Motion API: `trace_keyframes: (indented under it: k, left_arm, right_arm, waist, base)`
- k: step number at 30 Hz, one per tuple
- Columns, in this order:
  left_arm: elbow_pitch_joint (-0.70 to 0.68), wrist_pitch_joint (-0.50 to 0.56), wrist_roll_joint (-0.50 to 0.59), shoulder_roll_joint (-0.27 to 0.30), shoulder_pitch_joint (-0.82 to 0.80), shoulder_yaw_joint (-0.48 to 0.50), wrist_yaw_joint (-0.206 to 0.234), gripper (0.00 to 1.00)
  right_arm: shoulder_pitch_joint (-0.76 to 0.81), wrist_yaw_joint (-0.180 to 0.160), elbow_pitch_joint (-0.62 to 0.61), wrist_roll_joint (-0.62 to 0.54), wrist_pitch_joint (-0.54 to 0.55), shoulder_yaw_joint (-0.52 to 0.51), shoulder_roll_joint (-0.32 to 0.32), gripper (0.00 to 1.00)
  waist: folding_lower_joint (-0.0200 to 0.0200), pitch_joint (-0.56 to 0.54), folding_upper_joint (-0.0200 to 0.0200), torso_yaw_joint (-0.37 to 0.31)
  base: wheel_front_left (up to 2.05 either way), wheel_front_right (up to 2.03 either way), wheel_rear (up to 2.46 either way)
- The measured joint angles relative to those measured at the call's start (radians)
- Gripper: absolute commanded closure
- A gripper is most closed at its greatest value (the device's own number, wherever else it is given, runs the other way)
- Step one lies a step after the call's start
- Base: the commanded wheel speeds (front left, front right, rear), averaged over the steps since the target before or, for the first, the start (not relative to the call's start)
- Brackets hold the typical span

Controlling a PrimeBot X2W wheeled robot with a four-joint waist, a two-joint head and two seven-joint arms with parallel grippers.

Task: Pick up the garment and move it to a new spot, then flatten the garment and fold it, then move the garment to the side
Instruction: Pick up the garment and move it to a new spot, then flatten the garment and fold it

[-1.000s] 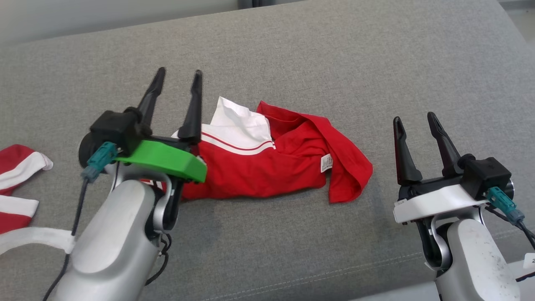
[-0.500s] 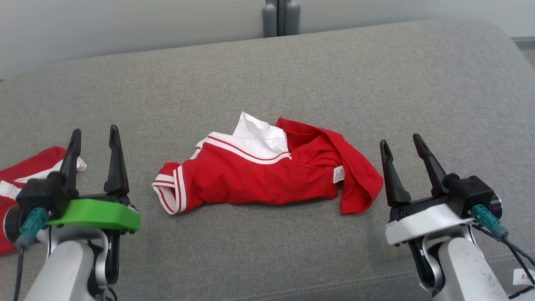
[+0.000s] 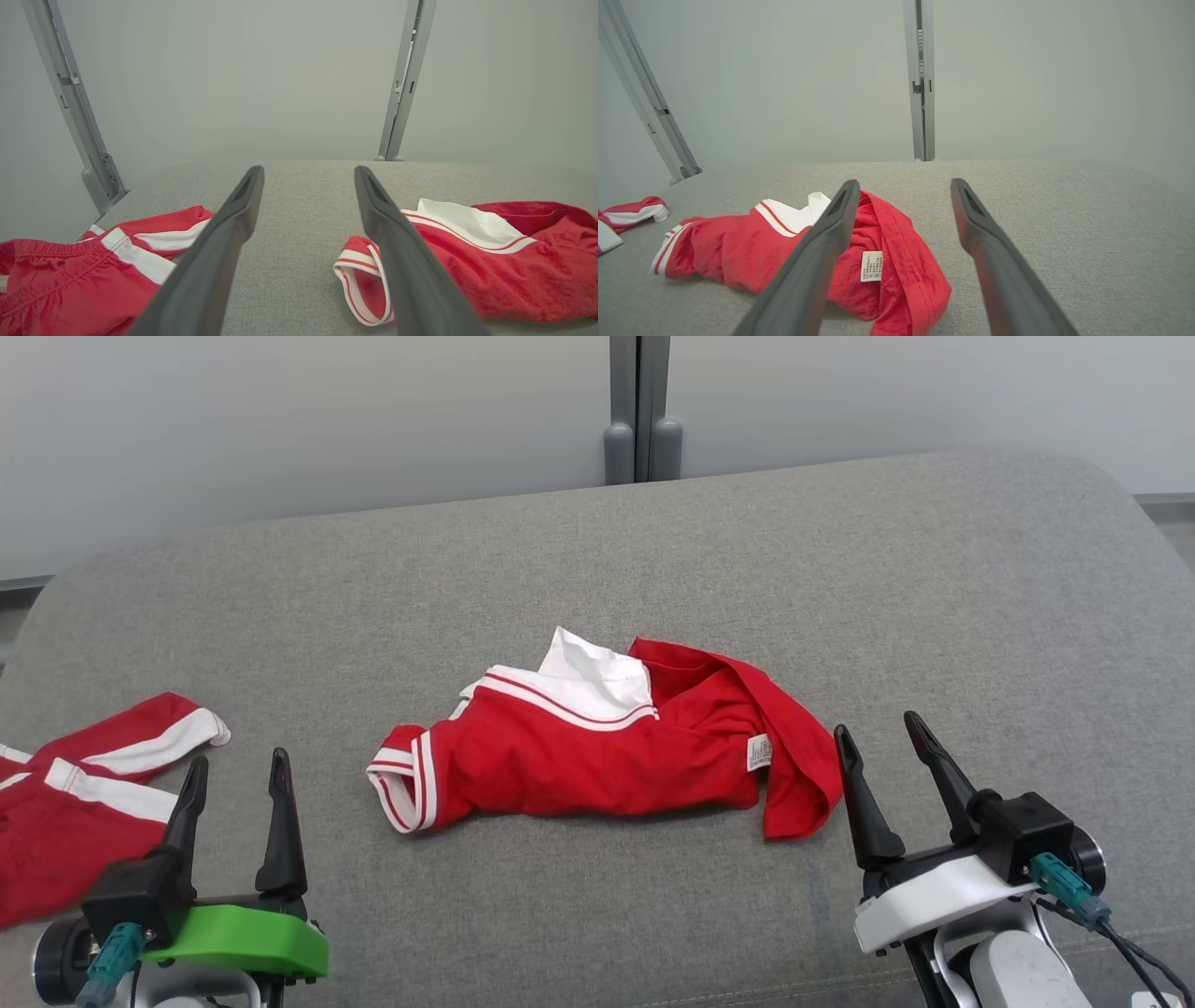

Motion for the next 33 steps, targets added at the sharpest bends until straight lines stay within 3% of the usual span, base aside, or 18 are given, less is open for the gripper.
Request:
trace_keyframes:
  k: [9, 21, 33]
  left_arm:
    - [-0.022, 0.000, 0.021, -0.016, 0.028, 0.030, -0.003, 0.00]
    - [-0.021, 0.000, 0.049, -0.061, 0.004, 0.071, -0.047, 0.00]
    - [0.010, -0.001, 0.070, -0.139, -0.050, 0.098, -0.095, 0.00]
  right_arm:
    - [0.028, 0.000, -0.024, -0.002, 0.013, -0.006, 0.000, 0.00]
    - [0.028, 0.000, -0.031, -0.026, 0.035, 0.025, -0.004, 0.00]
    - [0.026, 0.000, 0.107, -0.053, 0.079, 0.095, -0.102, 0.00]
  waist:
    - [0.0000, -0.018, 0.0000, 0.016]
    - [0.0000, -0.006, 0.0000, 0.038]
    - [0.0000, 0.033, 0.0000, 0.090]
  base:
    - [0.00, 0.00, 0.00]
    - [0.00, 0.00, 0.00]
    - [0.00, 0.00, 0.00]
